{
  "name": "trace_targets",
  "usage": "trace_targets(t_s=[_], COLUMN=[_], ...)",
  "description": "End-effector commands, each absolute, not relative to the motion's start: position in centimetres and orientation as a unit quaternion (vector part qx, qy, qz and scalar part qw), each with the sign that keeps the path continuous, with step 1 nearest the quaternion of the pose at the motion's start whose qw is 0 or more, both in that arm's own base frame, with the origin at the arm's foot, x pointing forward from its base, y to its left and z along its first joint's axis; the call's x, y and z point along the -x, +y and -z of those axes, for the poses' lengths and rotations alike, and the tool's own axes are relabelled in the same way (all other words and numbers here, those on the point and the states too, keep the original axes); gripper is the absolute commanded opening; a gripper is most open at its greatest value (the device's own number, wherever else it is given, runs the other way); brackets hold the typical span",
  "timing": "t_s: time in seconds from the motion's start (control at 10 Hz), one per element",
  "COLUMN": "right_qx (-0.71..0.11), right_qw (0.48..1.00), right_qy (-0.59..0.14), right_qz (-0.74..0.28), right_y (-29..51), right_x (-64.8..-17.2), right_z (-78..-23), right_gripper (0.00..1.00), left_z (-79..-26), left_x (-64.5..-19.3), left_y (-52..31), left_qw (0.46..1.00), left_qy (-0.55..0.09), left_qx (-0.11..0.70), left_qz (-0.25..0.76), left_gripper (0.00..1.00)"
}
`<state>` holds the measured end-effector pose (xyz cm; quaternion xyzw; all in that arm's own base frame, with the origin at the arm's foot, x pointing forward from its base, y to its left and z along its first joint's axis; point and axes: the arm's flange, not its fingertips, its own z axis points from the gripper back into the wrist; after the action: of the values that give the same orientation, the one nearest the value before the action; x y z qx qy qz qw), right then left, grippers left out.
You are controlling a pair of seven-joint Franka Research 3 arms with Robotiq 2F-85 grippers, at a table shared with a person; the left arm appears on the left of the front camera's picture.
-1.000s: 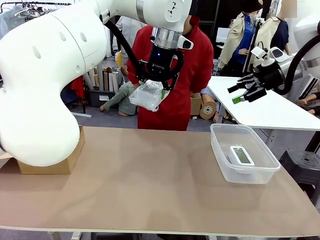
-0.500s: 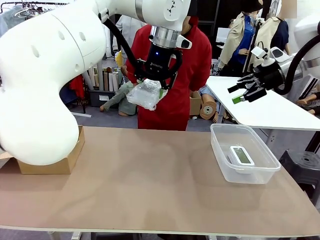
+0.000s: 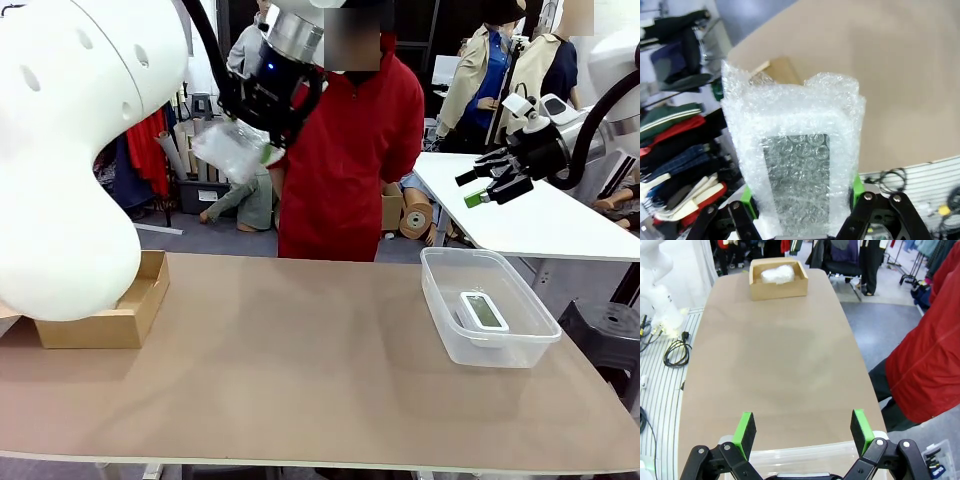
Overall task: Separate and place wrapped and unwrapped clocks.
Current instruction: If the picked Digital clock is wrapped, place it in the Package Box ; if not, place it in the Organizing box.
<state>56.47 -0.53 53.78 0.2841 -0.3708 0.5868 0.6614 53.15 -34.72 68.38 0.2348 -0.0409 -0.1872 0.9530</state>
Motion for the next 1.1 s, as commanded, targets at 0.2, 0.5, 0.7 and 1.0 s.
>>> trace_targets(t_s=[0.2,0.5,0.7,1.0], right_qx=[-0.282,-0.282,-0.282,-0.282], right_qw=[0.656,0.656,0.656,0.656], right_qy=[-0.373,-0.373,-0.373,-0.373], right_qz=[-0.593,-0.593,-0.593,-0.593], right_y=[-0.5,-0.5,-0.5,-0.5], right_x=[-56.3,-56.3,-56.3,-56.3], right_z=[-53.9,-53.9,-53.9,-53.9], right_gripper=[1.00,1.00,1.00,1.00], left_z=[-67.2,-64.3,-63.2,-62.1], left_x=[-51.8,-53.5,-53.4,-53.9], left_y=[-27.3,-22.4,-19.4,-17.0], left_qw=[0.902,0.905,0.914,0.958], left_qy=[-0.049,-0.056,-0.028,-0.047], left_qx=[-0.357,-0.364,-0.360,-0.266], left_qz=[0.237,0.212,0.184,0.101], left_gripper=[0.00,0.00,0.00,0.00])
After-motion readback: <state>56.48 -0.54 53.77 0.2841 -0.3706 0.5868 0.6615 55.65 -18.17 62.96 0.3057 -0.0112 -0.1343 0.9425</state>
